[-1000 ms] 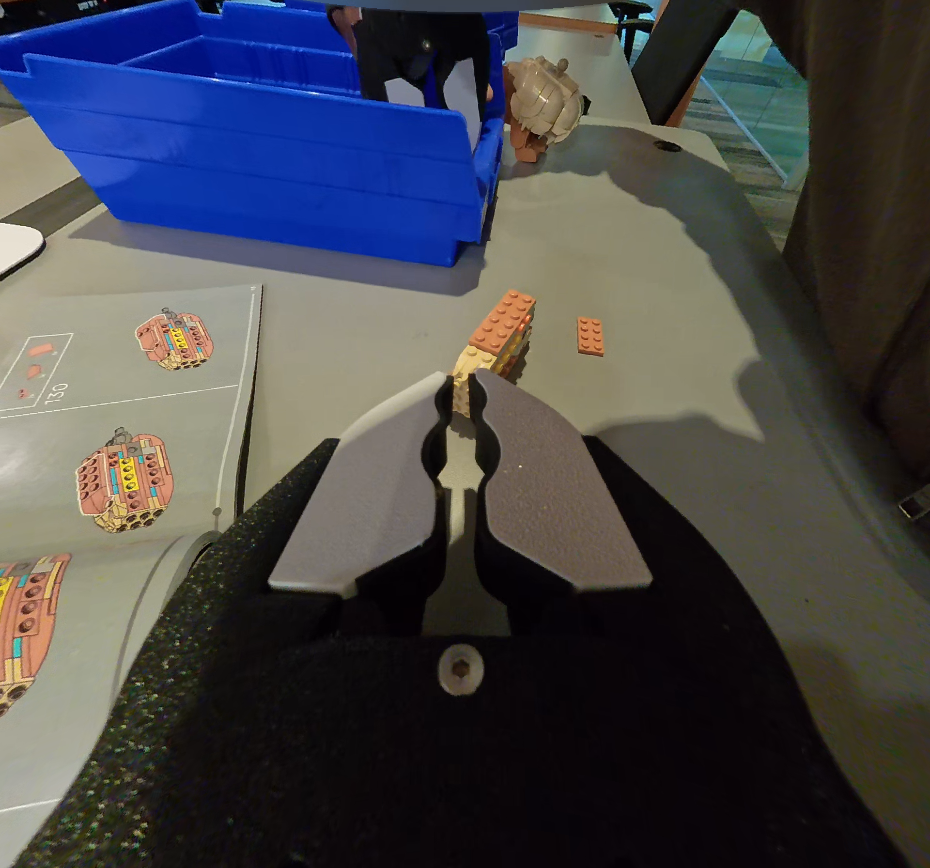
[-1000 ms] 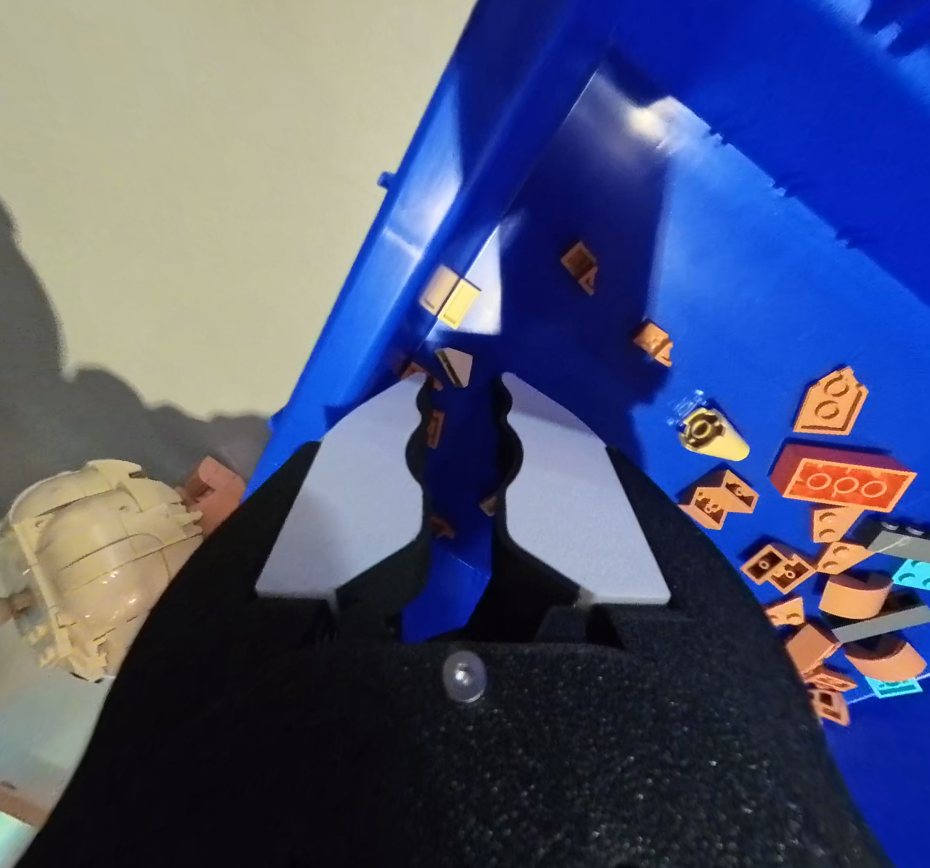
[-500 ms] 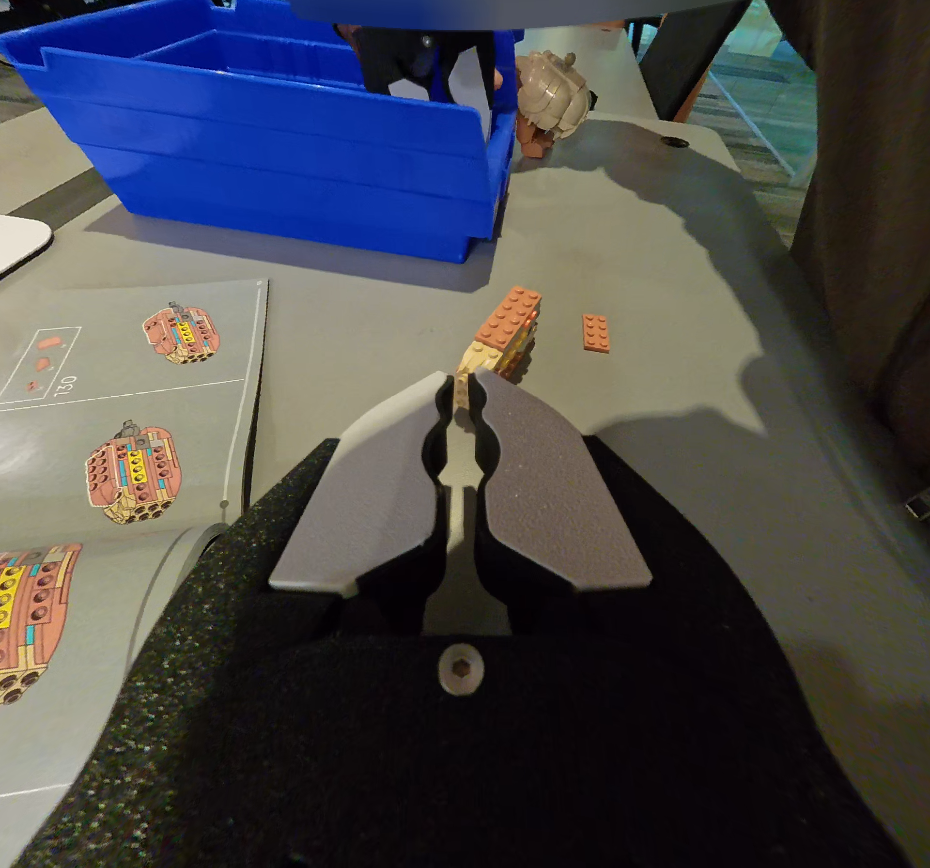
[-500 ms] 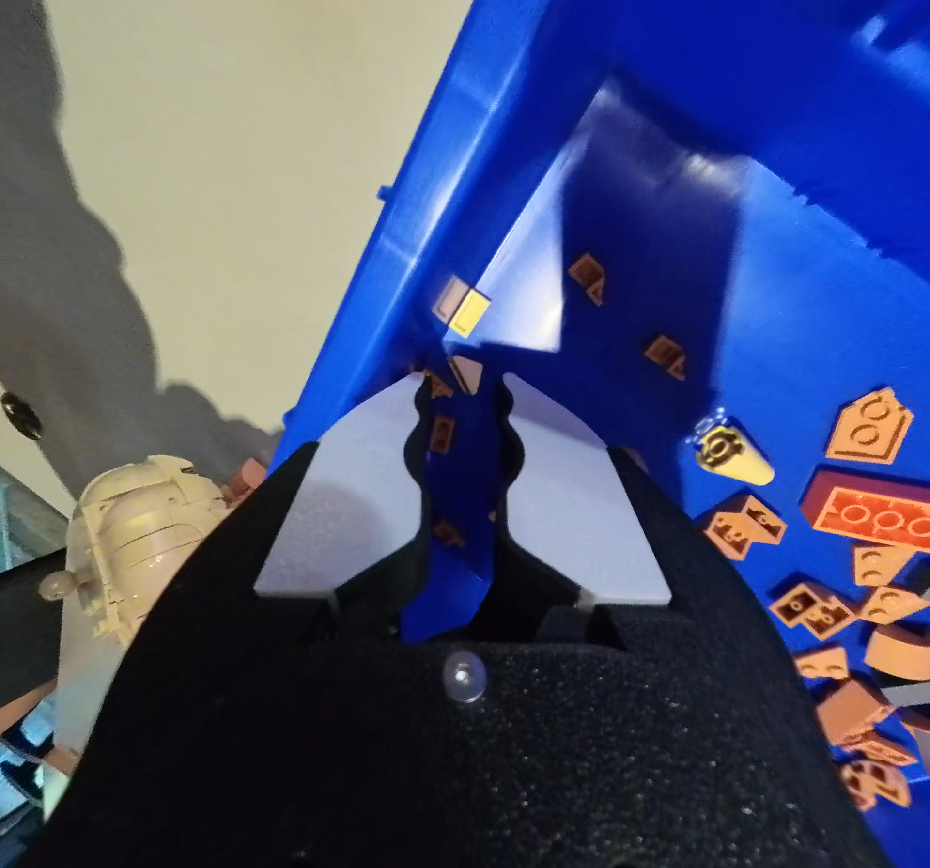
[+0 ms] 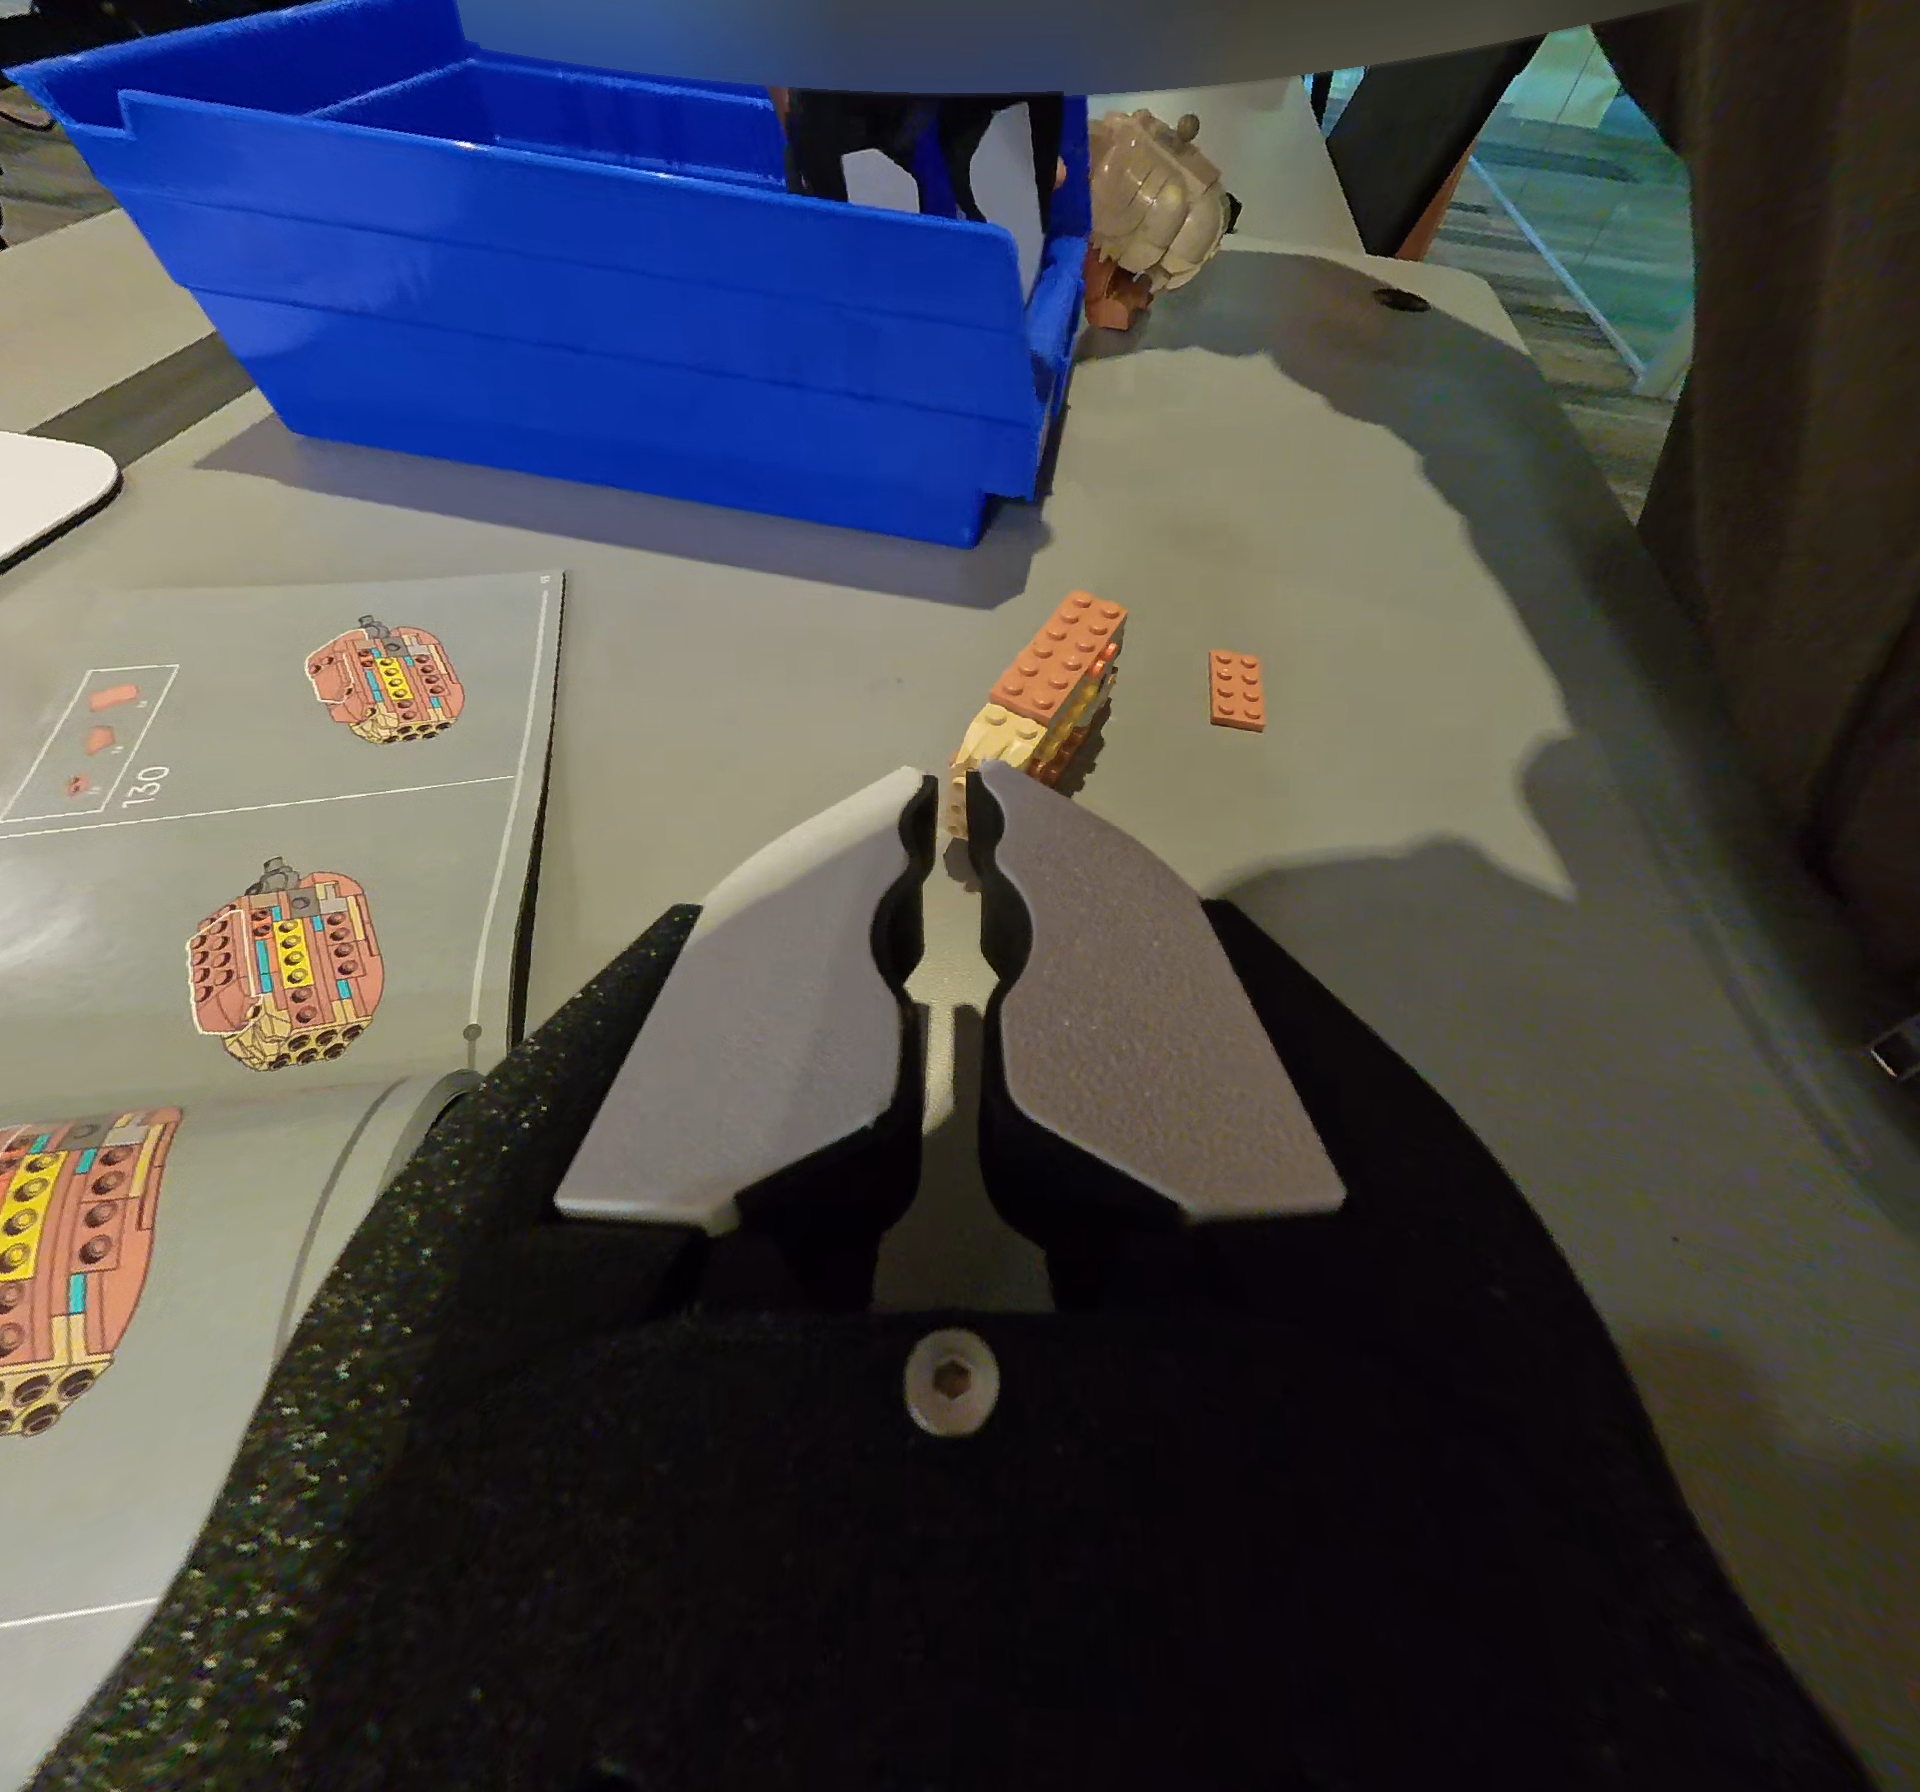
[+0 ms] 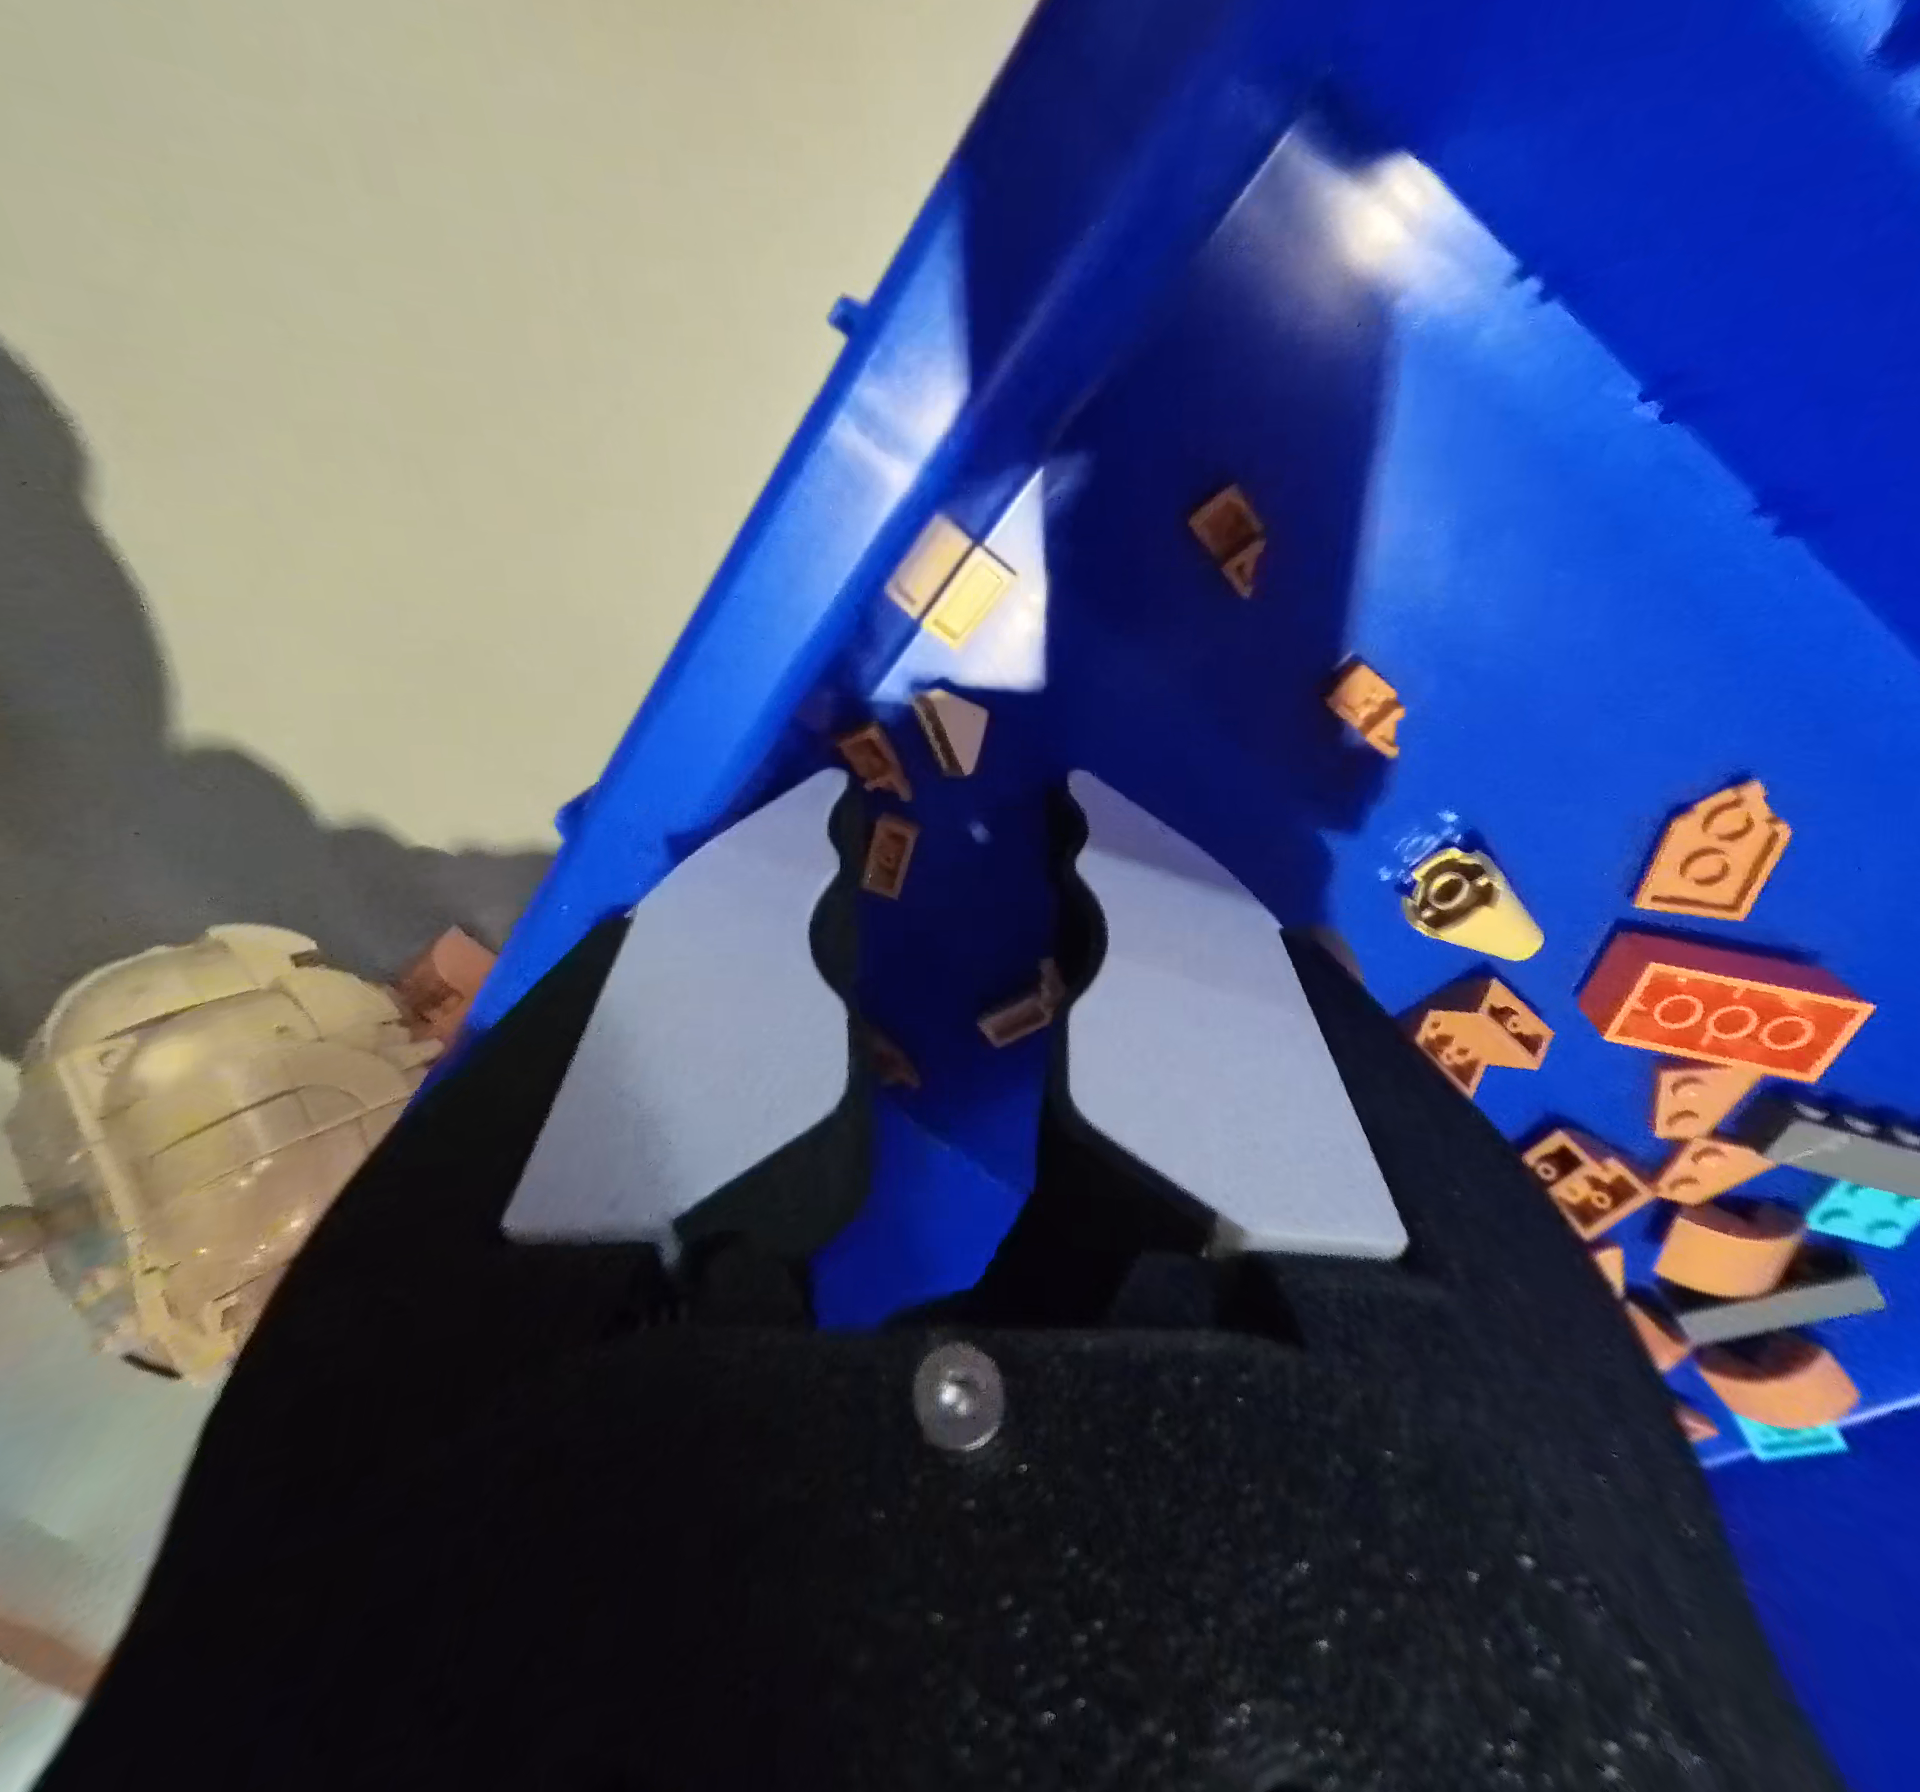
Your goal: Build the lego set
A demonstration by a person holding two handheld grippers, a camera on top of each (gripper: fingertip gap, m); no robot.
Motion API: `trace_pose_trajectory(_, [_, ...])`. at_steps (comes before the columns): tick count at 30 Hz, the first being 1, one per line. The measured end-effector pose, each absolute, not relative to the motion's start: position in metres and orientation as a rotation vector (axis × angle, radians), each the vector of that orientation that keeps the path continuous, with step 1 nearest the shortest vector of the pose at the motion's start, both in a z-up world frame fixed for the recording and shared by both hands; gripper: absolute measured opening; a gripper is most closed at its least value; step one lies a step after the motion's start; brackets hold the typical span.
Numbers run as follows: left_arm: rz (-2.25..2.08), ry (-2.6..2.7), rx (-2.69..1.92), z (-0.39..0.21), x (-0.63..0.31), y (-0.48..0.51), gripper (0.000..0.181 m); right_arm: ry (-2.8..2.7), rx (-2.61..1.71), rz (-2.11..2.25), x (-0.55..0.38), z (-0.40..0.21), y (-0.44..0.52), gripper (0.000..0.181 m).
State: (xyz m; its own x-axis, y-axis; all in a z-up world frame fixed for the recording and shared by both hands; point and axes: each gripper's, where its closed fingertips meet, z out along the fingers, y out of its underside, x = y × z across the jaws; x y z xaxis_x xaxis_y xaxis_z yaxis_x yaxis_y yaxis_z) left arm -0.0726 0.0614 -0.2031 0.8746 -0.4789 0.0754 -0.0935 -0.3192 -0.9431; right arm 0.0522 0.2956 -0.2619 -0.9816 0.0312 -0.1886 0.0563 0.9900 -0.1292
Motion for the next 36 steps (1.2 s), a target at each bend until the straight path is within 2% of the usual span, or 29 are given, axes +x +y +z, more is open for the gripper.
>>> trace_pose_trajectory(6, [-0.420, 0.413, -1.870, -0.202, -0.074, 0.062, 0.005, 3.001, 0.050, -0.205, 0.046, -0.263, 0.295, 0.029])
trace_pose_trajectory(10, [-0.420, 0.412, -1.868, -0.202, -0.074, 0.062, 0.005, 3.134, 0.001, -0.133, 0.031, -0.266, 0.303, 0.033])
trace_pose_trajectory(25, [-0.421, 0.410, -1.870, -0.202, -0.074, 0.062, 0.005, 2.978, 0.068, -0.265, 0.049, -0.262, 0.292, 0.035])
trace_pose_trajectory(30, [-0.426, 0.406, -1.870, -0.202, -0.075, 0.062, 0.005, 3.054, 0.084, -0.244, 0.040, -0.264, 0.294, 0.029])
trace_pose_trajectory(36, [-0.425, 0.405, -1.871, -0.202, -0.075, 0.062, 0.005, 3.041, 0.048, -0.212, 0.048, -0.262, 0.295, 0.037])
